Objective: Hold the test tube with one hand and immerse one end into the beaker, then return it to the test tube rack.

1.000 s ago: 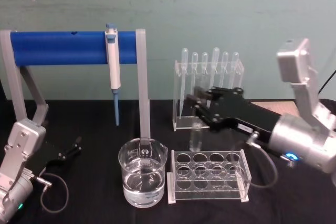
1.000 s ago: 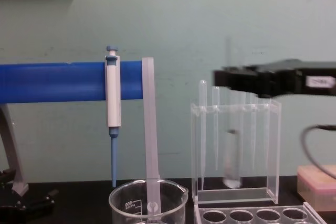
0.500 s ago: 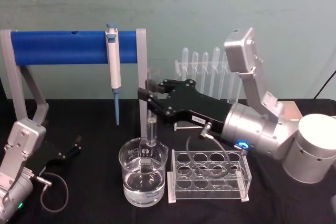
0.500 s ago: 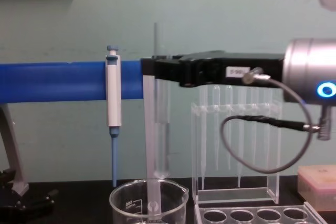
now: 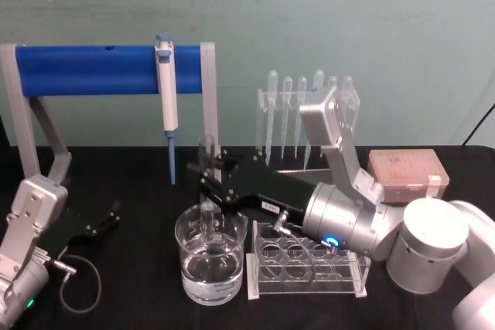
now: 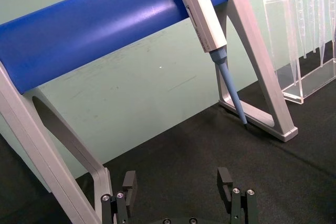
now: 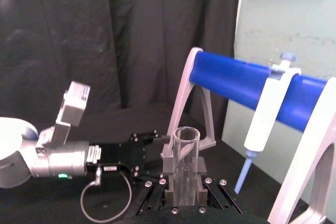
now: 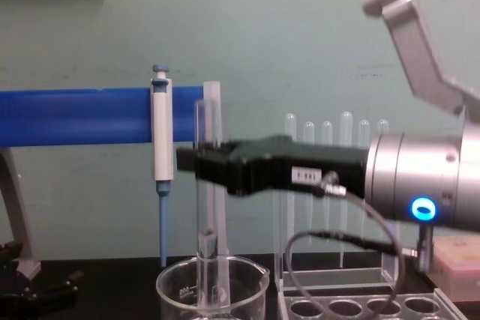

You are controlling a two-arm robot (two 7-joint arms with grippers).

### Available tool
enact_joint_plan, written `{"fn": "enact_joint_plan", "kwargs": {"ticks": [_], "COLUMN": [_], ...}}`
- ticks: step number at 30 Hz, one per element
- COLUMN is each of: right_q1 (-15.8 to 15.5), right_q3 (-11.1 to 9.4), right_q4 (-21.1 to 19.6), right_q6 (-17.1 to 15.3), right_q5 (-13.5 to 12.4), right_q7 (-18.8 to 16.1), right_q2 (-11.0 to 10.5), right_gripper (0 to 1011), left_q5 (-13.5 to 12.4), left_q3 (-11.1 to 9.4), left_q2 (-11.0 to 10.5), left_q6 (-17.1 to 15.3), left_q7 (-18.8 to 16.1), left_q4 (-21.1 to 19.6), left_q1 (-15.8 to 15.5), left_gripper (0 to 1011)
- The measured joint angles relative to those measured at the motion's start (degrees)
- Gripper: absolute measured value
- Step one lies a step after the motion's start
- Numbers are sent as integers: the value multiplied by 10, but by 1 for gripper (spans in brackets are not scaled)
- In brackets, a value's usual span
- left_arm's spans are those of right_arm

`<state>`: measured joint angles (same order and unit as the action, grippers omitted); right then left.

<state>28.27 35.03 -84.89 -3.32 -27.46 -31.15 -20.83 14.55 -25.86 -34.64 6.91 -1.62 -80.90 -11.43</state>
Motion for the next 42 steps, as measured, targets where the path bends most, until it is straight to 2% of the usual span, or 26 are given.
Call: {"fn": "enact_joint_plan", "kwargs": {"ticks": [10, 18, 32, 42], "right_q1": [-27, -39, -46, -45], "right_q3": [1, -1, -9, -13], "right_q4": [43, 64, 71, 58], "right_q6": [43, 63, 67, 59], "right_q5": [20, 32, 44, 45], "right_q7": [-7, -14, -23, -26], "right_q2": [11, 18, 24, 22], "right_gripper": [225, 225, 225, 225], "left_q5": [0, 0, 0, 0], "left_q3": [0, 0, 0, 0], "left_q2": [0, 0, 0, 0], "left_q6": [0, 0, 0, 0], "left_q7": [0, 0, 0, 0], "left_q4": [0, 0, 0, 0], "left_q1": [0, 0, 0, 0], "left_gripper": [1000, 1000, 1000, 1000]}}
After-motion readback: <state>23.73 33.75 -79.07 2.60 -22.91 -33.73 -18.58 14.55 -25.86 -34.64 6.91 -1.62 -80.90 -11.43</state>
